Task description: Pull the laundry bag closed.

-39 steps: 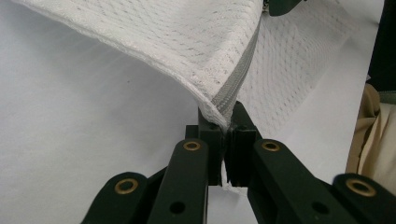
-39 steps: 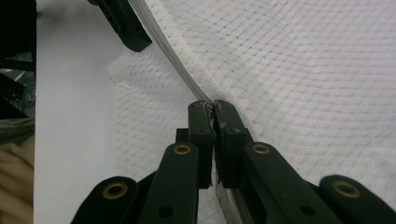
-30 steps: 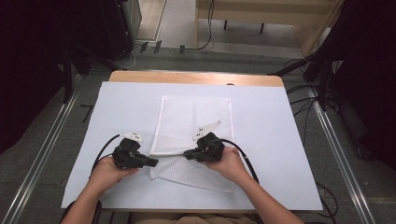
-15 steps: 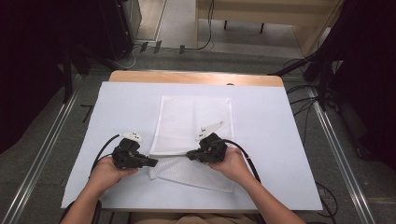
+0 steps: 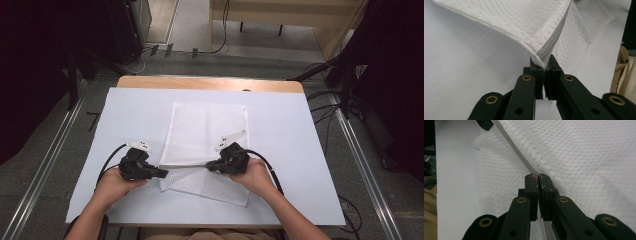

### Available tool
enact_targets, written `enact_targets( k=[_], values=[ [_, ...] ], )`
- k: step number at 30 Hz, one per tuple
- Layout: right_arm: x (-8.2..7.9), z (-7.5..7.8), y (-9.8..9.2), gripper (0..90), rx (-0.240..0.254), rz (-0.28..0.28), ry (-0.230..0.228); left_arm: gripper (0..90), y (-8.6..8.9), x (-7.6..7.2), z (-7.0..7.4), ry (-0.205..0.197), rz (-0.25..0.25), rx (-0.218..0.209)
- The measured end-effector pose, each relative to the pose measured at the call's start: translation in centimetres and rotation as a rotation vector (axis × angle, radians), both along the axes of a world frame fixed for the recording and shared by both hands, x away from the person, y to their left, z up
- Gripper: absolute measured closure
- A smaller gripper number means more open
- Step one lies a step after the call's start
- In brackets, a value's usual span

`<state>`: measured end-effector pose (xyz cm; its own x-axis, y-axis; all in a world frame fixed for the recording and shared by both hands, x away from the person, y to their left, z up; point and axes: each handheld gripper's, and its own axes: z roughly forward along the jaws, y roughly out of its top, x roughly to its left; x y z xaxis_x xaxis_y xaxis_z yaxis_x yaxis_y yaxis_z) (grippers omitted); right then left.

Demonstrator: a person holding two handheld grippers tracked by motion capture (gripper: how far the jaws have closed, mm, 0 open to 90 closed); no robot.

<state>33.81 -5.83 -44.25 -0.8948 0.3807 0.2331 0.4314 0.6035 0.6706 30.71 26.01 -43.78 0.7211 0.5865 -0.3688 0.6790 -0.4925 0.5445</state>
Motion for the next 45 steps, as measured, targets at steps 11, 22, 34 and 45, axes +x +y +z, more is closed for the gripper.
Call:
enact_targets(
  k=[11, 22, 34, 45],
  values=[
    [-0.1, -0.1, -1.2, 88.4, -0.012, -0.013, 0.000, 87.9, 0.1, 0.0, 0.0, 0.001, -0.001, -0.002],
    [-0.2, -0.1, -1.9, 88.4, -0.009, -0.023, 0.004, 87.9, 0.2, 0.0, 0.0, -0.004, -0.007, 0.001],
    [-0.2, 0.0, -3.2, 88.4, -0.013, -0.046, 0.002, 87.9, 0.2, -0.1, 0.0, -0.001, 0.001, -0.006],
    [-0.1, 0.1, -4.6, 88.4, -0.015, -0.074, 0.007, 87.9, 0.2, -0.1, 0.0, -0.002, -0.003, 0.002]
  ],
)
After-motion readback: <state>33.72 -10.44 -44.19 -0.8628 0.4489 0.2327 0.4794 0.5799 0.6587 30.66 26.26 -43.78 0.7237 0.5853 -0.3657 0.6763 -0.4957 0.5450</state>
